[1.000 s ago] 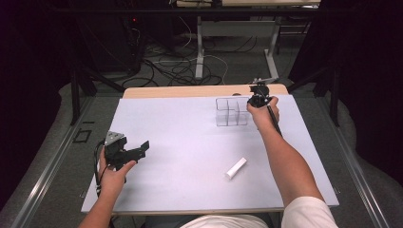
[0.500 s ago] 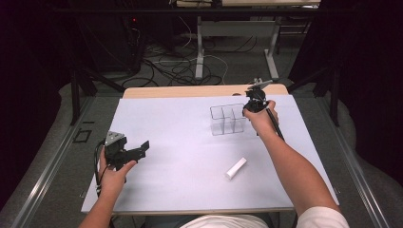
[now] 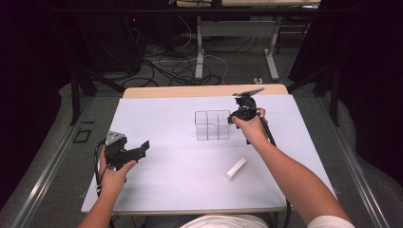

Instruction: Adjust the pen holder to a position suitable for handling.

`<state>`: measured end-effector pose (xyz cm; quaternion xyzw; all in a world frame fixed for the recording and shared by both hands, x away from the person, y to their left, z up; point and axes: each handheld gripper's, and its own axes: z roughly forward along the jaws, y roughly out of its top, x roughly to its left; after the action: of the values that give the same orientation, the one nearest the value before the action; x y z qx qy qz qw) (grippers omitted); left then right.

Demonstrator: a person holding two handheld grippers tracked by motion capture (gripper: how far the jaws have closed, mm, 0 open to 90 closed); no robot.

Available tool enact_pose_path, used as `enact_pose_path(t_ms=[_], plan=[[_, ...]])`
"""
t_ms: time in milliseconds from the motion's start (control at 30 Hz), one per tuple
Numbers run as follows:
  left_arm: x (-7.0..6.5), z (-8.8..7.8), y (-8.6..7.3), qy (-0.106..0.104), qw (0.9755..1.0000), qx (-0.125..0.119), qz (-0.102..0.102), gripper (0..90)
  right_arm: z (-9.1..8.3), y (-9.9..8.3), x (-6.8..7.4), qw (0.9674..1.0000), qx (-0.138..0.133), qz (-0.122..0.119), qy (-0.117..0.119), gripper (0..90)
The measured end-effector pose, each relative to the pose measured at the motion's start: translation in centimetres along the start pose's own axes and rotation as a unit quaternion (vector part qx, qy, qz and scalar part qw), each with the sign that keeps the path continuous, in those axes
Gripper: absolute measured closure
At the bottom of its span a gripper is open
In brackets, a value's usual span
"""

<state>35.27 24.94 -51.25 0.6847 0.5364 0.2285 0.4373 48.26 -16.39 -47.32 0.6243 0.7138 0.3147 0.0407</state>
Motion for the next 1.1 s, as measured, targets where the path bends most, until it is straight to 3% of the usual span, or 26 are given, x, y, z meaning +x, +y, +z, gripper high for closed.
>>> enact_pose_path(t_ms=[400, 667, 900, 1100], plan=[[0.2, -0.1, 0.0, 0.001, 1.0000, -0.002, 0.000, 5.8, 0.7, -0.6, 1.7, 0.9997, 0.005, -0.004, 0.025, 80.6], [0.2, -0.1, 0.0, 0.001, 1.0000, -0.002, -0.002, 5.8, 0.4, -0.6, 1.5, 0.9987, 0.012, -0.009, 0.049, 75.0], [0.4, -0.2, 0.1, 0.004, 1.0000, -0.006, -0.003, 5.8, -0.1, -0.8, 1.4, 0.9970, -0.019, -0.040, 0.064, 60.2], [0.6, -0.2, 0.0, 0.004, 1.0000, -0.001, -0.005, 5.9, -0.9, -0.9, 1.4, 0.9925, -0.042, -0.076, 0.086, 51.2]])
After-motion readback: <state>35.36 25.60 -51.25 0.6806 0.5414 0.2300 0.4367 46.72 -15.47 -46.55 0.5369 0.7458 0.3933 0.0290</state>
